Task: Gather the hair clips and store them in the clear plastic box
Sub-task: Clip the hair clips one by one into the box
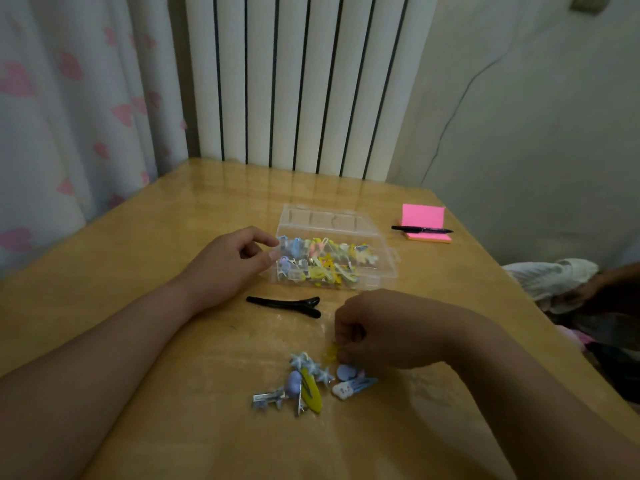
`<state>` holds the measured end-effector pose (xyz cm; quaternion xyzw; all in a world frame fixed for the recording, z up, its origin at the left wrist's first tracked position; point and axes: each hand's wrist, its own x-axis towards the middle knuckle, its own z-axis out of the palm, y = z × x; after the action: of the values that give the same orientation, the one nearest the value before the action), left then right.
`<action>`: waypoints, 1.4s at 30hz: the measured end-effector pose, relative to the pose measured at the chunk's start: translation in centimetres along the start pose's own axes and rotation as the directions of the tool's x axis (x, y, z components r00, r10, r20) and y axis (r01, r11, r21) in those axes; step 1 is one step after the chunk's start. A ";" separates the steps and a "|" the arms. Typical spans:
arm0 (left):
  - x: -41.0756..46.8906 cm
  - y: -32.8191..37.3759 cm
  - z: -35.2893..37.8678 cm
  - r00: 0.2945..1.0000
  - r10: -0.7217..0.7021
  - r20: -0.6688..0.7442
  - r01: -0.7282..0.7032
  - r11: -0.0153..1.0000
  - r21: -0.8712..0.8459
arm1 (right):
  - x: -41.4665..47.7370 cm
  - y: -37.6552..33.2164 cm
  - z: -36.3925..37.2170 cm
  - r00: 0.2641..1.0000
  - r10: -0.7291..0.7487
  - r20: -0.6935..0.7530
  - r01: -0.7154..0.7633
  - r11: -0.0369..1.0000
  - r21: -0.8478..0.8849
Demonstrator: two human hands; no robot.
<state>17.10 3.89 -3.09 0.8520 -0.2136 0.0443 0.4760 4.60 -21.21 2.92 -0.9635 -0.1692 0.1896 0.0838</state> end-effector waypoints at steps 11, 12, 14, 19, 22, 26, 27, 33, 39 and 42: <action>-0.1 0.2 0.1 1.000 -0.005 0.009 0.005 1.000 -0.013 | 3.3 4.0 -2.8 0.761 0.298 -0.576 0.044 0.862 0.504; 0.0 0.2 0.1 1.000 -0.003 0.011 0.003 1.000 -0.018 | 4.2 4.3 -3.4 0.748 0.324 -0.579 0.006 0.870 0.493; 0.1 0.0 0.1 1.000 0.000 0.011 0.000 1.000 -0.026 | 5.8 4.8 -4.1 0.735 0.342 -0.585 -0.092 0.906 0.414; 0.3 -0.4 0.1 1.000 0.020 0.014 -0.019 0.998 -0.054 | 8.4 5.5 -3.3 0.755 0.388 -0.529 -0.340 0.921 0.191; 0.6 -0.7 0.1 0.999 0.029 0.021 -0.028 0.998 -0.053 | 9.0 5.5 -2.8 0.781 0.401 -0.479 -0.400 0.910 0.109; 0.9 -1.0 0.1 0.999 0.030 0.029 -0.028 0.997 -0.073 | 9.3 5.5 -2.6 0.757 0.407 -0.511 -0.411 0.905 0.112; 0.9 -1.0 0.1 0.999 0.031 0.030 -0.029 0.997 -0.071 | 9.2 5.5 -2.5 0.746 0.397 -0.535 -0.402 0.909 0.114; 0.8 -1.1 0.0 0.999 0.028 0.026 -0.027 0.998 -0.059 | 7.9 6.0 -2.3 0.702 0.359 -0.614 -0.267 0.933 0.241; 0.4 -0.5 0.0 1.000 0.025 0.011 -0.024 0.999 -0.039 | 6.1 4.7 -2.7 0.681 0.247 -0.690 -0.085 0.962 0.261; 0.2 -0.4 0.0 1.000 0.016 0.008 -0.016 0.999 -0.035 | 4.8 2.8 -3.4 0.800 0.106 -0.591 0.057 0.966 0.251</action>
<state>17.44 3.97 -3.36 0.8419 -0.2233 0.0407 0.4895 10.90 -22.40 3.80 -0.9568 -0.0955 -0.1034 0.2544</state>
